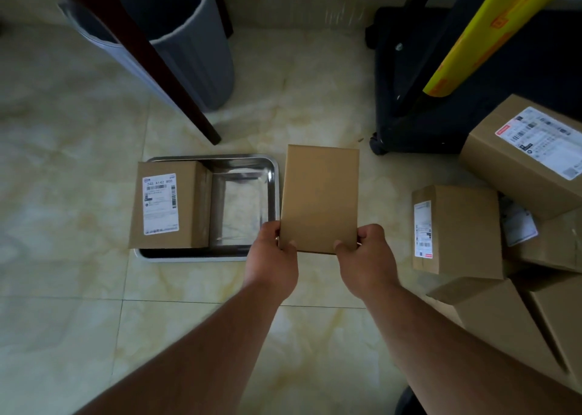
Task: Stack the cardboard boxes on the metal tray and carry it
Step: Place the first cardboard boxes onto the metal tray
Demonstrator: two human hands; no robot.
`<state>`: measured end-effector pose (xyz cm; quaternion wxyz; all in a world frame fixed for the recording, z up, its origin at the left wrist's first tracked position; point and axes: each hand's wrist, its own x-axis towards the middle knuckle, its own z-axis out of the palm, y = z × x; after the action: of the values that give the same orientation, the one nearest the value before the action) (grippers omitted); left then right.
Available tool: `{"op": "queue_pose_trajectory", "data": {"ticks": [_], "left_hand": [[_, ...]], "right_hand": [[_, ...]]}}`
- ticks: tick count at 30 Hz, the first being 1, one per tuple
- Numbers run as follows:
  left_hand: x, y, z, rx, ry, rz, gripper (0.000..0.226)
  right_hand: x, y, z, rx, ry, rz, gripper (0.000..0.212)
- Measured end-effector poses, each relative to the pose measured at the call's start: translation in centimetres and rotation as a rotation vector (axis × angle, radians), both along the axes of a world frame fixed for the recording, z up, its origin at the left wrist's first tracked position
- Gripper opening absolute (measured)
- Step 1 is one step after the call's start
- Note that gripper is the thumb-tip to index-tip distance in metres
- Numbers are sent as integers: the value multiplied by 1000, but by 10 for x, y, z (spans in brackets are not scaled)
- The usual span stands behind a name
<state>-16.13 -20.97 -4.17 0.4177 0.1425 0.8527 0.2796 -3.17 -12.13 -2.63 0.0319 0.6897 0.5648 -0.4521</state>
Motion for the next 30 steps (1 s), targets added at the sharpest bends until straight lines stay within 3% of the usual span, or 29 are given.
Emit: {"op": "queue_pose_trajectory", "data": {"ticks": [4,8,13,30], "left_hand": [[-18,-11,-1,-5,11,13,33],[-38,-22,-1,-4,30,26,32],[-61,-39,-3,-14,25,45,33],[-116,-78,-25,-93,65,29,39]], "right_hand": [[-18,-9,-1,-17,20,15,34],[-40,-21,1,-23,60,44,66],[-62,-35,-5,-10,81,82,50],[-119,-66,-29,-12,95,110,50]]}}
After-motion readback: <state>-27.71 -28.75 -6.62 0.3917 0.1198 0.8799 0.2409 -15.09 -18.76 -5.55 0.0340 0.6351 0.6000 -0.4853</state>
